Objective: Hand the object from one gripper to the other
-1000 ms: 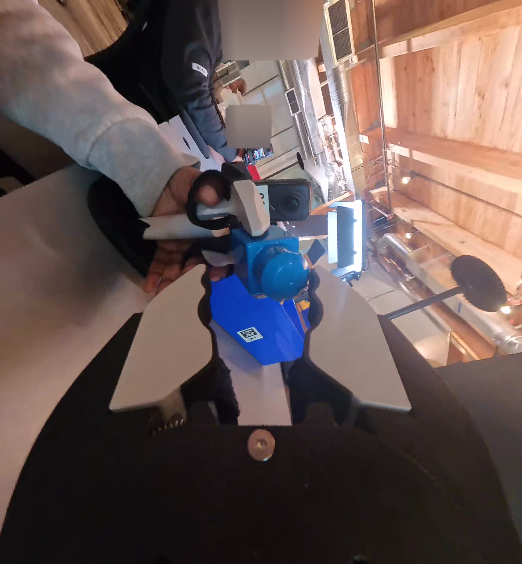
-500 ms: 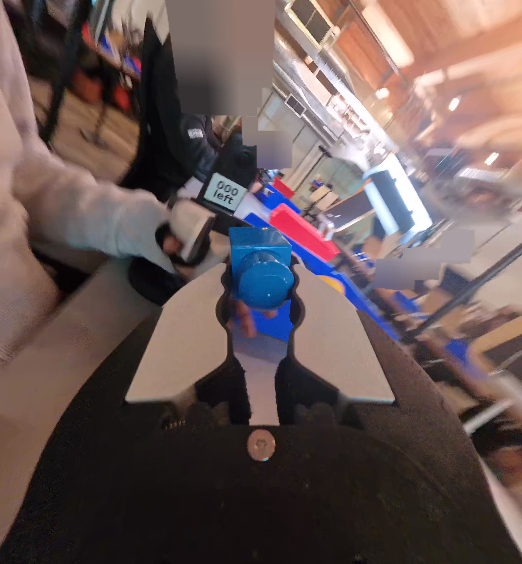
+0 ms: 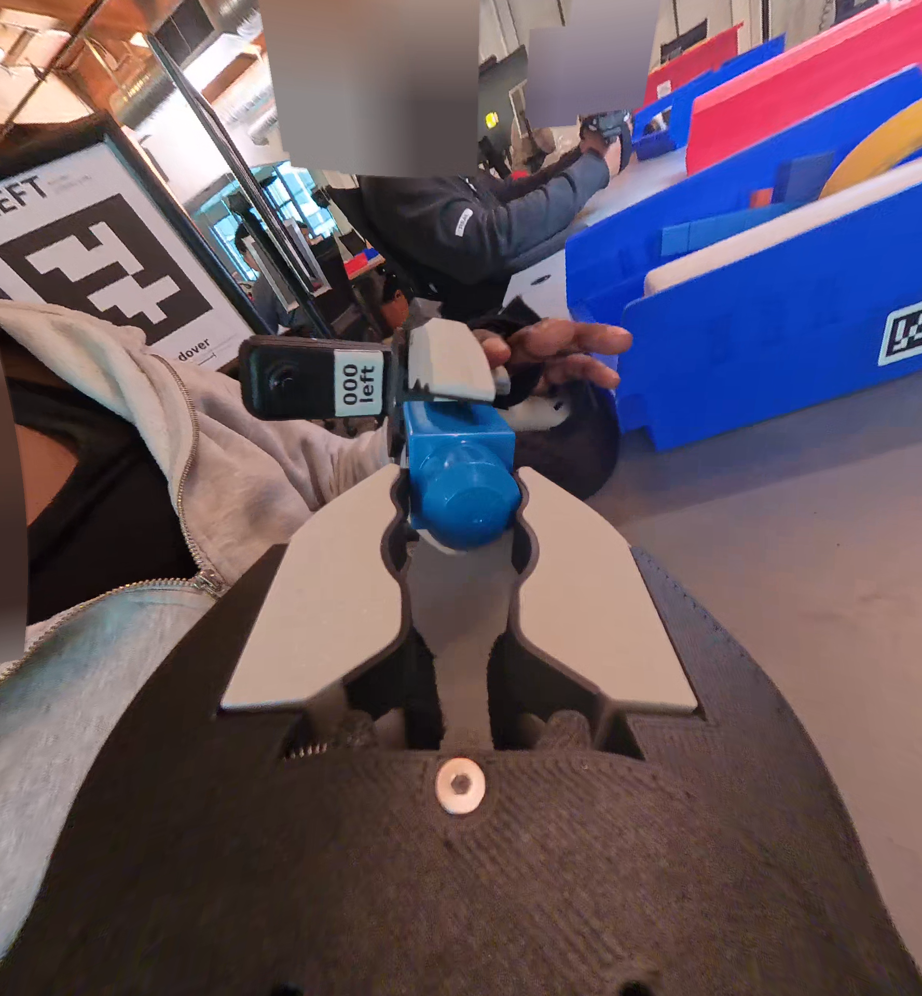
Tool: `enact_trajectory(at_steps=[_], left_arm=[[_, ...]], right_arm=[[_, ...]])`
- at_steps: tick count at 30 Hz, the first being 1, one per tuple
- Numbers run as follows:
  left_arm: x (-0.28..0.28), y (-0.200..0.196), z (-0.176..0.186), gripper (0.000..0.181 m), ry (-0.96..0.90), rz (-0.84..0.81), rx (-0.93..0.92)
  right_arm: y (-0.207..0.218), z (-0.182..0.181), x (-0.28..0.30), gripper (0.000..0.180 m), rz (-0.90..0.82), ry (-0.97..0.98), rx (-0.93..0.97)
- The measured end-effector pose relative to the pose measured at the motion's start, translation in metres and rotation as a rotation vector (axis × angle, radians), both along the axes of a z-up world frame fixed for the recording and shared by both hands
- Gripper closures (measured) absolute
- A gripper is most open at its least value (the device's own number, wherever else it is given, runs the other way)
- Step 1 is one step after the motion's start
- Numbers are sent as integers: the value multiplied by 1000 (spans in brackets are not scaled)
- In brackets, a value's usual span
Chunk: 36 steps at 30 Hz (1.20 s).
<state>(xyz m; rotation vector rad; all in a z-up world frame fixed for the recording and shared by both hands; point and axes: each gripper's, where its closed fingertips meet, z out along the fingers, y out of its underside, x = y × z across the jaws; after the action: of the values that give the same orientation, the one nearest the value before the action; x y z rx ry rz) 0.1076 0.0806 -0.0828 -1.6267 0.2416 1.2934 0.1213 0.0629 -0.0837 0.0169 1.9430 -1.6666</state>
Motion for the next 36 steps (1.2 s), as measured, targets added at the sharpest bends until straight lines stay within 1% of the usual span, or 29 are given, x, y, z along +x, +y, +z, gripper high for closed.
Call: enact_trajectory(at_steps=[1,2,5,7,8,9,10,11,14,16,17,19,22,25,29,30,32,34,35,36], left_arm=[[1,0,0,140,2,-1,-4],[1,0,0,143,-6,-5,0],[4,-1,1,144,-88,-50,48],[11,0,6,144,-186,-133,134],[13,-2,9,145,-238,-168,180],[15,-3,12,144,-303,-210,225],[18,-3,14,145,-377,-257,274],[20,-4,16,145,-458,-309,323],[25,-5,16,145,-741,-454,441],[28,-6,21,145,-873,-553,520],[29,-8,23,145,-942,-593,558],[28,-10,23,145,-1065,-630,615],[31,-8,21,145,-1127,-655,606],[35,-3,16,145,-1136,-652,553],[34,0,12,145,-1167,-641,542],[34,1,11,145,-1175,-641,532],[34,2,10,145,-1177,-634,525],[35,2,12,145,-1158,-638,533],[35,1,15,142,-1127,-637,550],[34,0,20,133,-1065,-636,575]], right_arm=[[0,-2,0,144,0,7,14],[-1,-4,1,144,2,13,23],[-3,-1,2,140,-5,30,-10],[-5,6,2,111,-41,118,-94],[-6,11,1,100,-78,191,-154],[-6,16,0,89,-118,284,-216],[-5,20,0,83,-155,392,-278],[-5,25,1,82,-191,513,-336],[-2,30,7,83,-281,943,-466],[-2,27,14,85,-318,1252,-520],[-4,23,16,87,-318,1381,-519],[-8,13,17,91,-313,1524,-484],[-10,10,16,100,-326,1611,-473],[-9,12,16,107,-334,1625,-479],[-9,9,20,115,-313,1651,-478],[-10,8,20,121,-305,1663,-473],[-9,8,20,144,-309,1684,-472],[-8,11,20,144,-320,1664,-473],[-7,12,19,144,-326,1628,-469],[-6,15,18,144,-334,1573,-465]])
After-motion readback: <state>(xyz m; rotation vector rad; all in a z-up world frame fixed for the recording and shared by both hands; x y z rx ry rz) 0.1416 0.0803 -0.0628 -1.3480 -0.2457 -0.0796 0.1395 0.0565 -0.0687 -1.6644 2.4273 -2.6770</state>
